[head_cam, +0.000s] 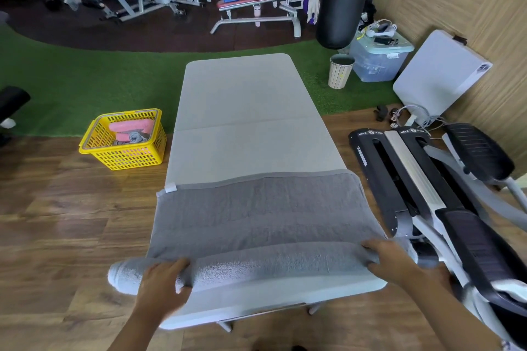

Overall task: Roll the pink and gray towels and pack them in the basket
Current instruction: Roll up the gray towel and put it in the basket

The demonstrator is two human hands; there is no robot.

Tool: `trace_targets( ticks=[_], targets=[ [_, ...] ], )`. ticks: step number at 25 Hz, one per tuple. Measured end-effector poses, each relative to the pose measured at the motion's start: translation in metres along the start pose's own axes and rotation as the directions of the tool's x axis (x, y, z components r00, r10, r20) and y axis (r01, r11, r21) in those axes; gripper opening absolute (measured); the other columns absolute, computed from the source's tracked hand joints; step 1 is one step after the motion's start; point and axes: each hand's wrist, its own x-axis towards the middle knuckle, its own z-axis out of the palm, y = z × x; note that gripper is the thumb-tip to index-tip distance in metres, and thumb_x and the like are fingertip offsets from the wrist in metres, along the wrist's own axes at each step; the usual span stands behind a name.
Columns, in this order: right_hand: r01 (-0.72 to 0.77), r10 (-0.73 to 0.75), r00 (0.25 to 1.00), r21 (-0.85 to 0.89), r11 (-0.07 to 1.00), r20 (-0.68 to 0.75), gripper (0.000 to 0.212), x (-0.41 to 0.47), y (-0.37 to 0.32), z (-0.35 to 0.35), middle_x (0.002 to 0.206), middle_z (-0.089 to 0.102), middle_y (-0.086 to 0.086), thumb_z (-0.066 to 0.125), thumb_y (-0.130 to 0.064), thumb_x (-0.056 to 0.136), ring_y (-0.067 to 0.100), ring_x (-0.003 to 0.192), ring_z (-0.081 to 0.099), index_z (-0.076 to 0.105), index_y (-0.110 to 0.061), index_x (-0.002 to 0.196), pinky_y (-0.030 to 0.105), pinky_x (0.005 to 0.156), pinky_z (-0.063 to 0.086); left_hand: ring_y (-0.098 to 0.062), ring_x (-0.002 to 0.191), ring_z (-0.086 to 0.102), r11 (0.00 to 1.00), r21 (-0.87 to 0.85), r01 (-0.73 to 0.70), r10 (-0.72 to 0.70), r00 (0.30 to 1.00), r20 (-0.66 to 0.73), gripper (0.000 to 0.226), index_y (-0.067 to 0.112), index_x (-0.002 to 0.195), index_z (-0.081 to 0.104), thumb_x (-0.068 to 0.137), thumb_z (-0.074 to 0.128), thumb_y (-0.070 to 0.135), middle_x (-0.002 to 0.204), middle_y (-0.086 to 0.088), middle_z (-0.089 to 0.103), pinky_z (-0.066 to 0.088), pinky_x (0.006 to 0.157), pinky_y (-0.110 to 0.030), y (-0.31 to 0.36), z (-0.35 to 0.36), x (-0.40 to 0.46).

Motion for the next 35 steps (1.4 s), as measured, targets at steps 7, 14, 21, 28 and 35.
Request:
trace_targets(
  ticks=[7, 14, 21, 28, 35],
  targets=[
    [0.061, -0.062, 0.998, -0.066, 0.996, -0.011, 0.04, 0.007, -0.003, -0.014, 0.116, 0.056, 0.002, 0.055, -0.008, 0.078, 0.02, 0.107, 0.054, 0.058, -0.016, 0.117, 0.019, 0.084, 0.039, -0.011, 0.074, 0.066, 0.998, -0.033, -0.058, 0.056, 0.998, -0.036, 0.04, 0.027, 0.099, 0.065, 0.062, 0.054, 0.04, 0.092, 0.016, 0.067, 0.049, 0.063, -0.031, -0.009, -0.012, 0.003],
    [0.082, -0.085, 0.995, -0.049, 0.995, -0.055, 0.05, 0.004, -0.003, 0.007, 0.123, 0.056, 0.002, 0.06, -0.01, 0.074, 0.023, 0.118, 0.049, 0.055, -0.008, 0.124, 0.035, 0.11, 0.028, -0.008, 0.092, 0.055, 1.0, -0.006, -0.023, 0.023, 0.999, 0.038, 0.063, 0.023, 0.11, 0.06, 0.049, 0.061, 0.043, 0.098, 0.012, 0.066, 0.04, 0.098, -0.049, -0.007, 0.01, -0.005],
    [0.011, -0.01, 0.997, -0.018, 1.0, 0.074, 0.023, -0.001, 0.006, 0.0, 0.09, 0.065, -0.003, 0.054, -0.02, 0.073, 0.015, 0.084, 0.058, 0.063, -0.018, 0.095, 0.025, 0.073, 0.045, -0.012, 0.075, 0.065, 0.996, -0.086, -0.034, 0.05, 0.982, 0.184, 0.045, 0.038, 0.102, 0.058, 0.06, 0.042, 0.045, 0.072, 0.013, 0.06, 0.039, 0.067, -0.026, -0.006, -0.009, 0.003],
    [0.044, -0.049, 0.993, -0.05, 0.998, -0.108, 0.04, 0.017, 0.005, 0.002, 0.116, 0.058, 0.005, 0.054, -0.006, 0.078, 0.028, 0.103, 0.054, 0.059, -0.012, 0.117, 0.037, 0.094, 0.043, -0.021, 0.085, 0.066, 1.0, -0.029, 0.001, -0.002, 0.999, -0.047, 0.041, 0.017, 0.102, 0.066, 0.066, 0.053, 0.031, 0.096, 0.005, 0.068, 0.052, 0.079, -0.043, -0.003, -0.006, 0.007],
    [0.043, -0.041, 0.999, -0.071, 0.997, 0.029, 0.048, 0.005, -0.004, 0.002, 0.112, 0.058, -0.003, 0.06, -0.012, 0.072, 0.019, 0.111, 0.05, 0.055, -0.015, 0.12, 0.022, 0.096, 0.035, -0.019, 0.081, 0.063, 0.999, -0.007, -0.04, 0.039, 0.995, -0.091, 0.053, 0.018, 0.105, 0.06, 0.056, 0.053, 0.037, 0.087, 0.007, 0.066, 0.04, 0.091, -0.041, 0.005, 0.009, -0.001]
  ],
)
